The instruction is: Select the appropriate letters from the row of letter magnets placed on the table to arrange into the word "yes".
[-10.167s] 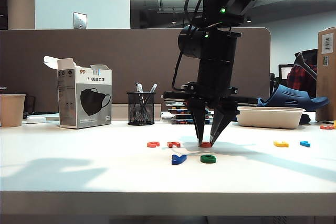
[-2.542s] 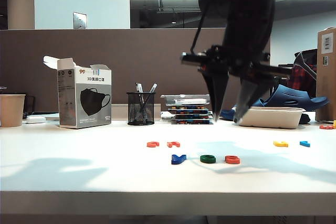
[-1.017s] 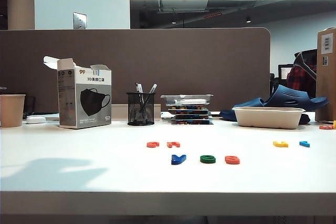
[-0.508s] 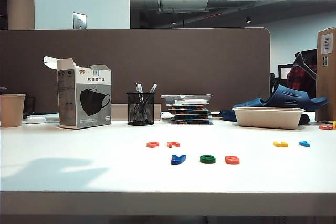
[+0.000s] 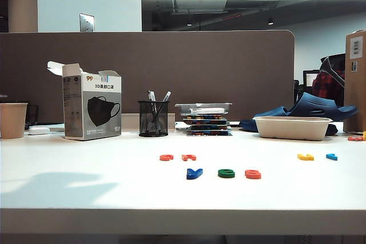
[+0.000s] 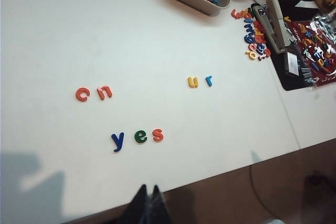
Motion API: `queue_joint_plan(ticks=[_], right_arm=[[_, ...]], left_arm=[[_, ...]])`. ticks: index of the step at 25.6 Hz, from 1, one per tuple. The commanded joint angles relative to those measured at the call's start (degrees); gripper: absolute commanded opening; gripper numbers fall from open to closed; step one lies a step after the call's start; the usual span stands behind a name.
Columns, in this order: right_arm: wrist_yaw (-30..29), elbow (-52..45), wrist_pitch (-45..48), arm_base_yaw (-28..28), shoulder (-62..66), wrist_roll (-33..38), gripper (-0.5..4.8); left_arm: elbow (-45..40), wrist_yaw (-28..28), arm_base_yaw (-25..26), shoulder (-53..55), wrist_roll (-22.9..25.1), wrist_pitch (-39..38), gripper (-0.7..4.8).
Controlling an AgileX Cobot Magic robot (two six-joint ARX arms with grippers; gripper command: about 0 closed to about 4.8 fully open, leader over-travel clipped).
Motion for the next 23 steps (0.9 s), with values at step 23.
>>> queue_joint_plan(ticks=[23], right_arm=[[-0.8,-28.0,38.5,0.3,-6.2,-0.3,-0.01]], left_arm=[[0.2,-3.7,0.0,-0.1,8.2,2.2,-0.05]])
